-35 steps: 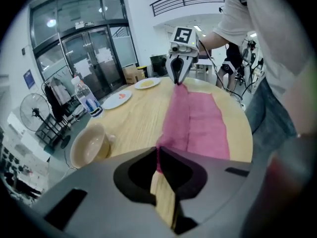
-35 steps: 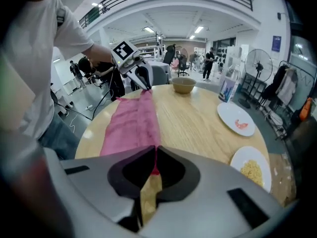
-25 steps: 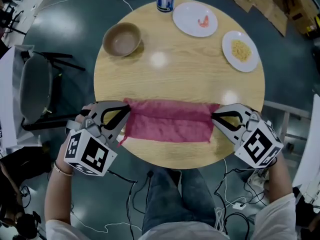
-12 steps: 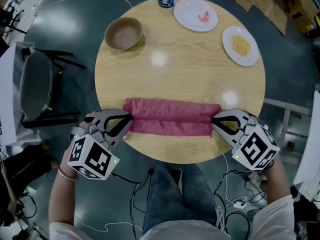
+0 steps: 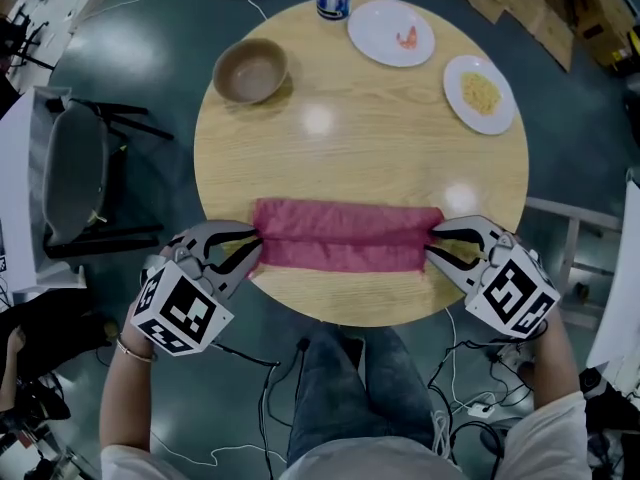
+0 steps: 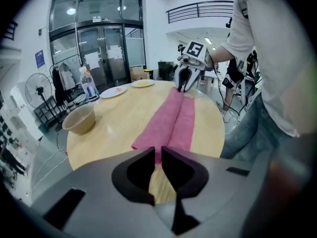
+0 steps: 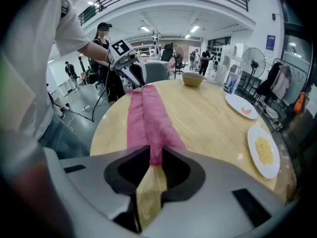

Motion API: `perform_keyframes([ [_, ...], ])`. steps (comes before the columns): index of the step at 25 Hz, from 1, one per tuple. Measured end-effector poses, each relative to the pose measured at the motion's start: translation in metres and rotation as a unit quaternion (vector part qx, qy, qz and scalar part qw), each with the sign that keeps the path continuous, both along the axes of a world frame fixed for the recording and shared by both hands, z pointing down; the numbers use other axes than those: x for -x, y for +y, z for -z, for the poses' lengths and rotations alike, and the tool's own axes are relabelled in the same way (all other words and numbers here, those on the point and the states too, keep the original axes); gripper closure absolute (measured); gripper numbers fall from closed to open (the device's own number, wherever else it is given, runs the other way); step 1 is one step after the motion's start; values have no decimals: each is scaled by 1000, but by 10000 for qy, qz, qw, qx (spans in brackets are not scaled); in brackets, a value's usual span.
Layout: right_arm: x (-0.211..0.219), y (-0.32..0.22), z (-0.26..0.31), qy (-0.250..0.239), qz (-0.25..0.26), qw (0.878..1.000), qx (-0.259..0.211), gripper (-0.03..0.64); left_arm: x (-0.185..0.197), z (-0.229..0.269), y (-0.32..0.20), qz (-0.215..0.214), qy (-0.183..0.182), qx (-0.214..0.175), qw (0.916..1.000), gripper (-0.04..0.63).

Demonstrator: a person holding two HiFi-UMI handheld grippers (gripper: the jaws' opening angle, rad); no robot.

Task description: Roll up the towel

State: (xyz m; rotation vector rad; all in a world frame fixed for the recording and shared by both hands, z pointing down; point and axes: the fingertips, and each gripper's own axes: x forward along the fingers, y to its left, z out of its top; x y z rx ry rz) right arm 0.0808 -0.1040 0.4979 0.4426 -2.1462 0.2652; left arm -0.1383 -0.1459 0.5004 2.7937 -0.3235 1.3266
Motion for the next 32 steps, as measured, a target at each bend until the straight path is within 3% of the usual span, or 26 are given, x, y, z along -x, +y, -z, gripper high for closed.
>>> perform_keyframes([
  [6,-10,-14,18,-14,-188,9997,141,515,7,17,-16,177,35,248,9995,534],
  [9,-8,-27,14,-22,-151,9988,459,515,-5,11,-27,-52,-180,558,9983,528],
  [14,-1,-42,0,-165,-35,9922,1234,514,-20,-12,-38,-584,-762,1230,9877,523],
  [19,-2,-44,-13,-88,104,9866,1627,515,-27,-23,-40,-810,-1060,1712,9762,522],
  [24,-3,-48,-18,64,142,9878,1547,575,-28,-24,-39,-810,-1193,1723,9744,533],
  [29,-3,-47,-18,176,303,9870,1569,588,-27,-24,-37,-859,-1263,1877,9703,560],
  [32,-3,-45,-17,267,394,9885,1437,576,-26,-24,-38,-908,-1297,1579,9747,558],
])
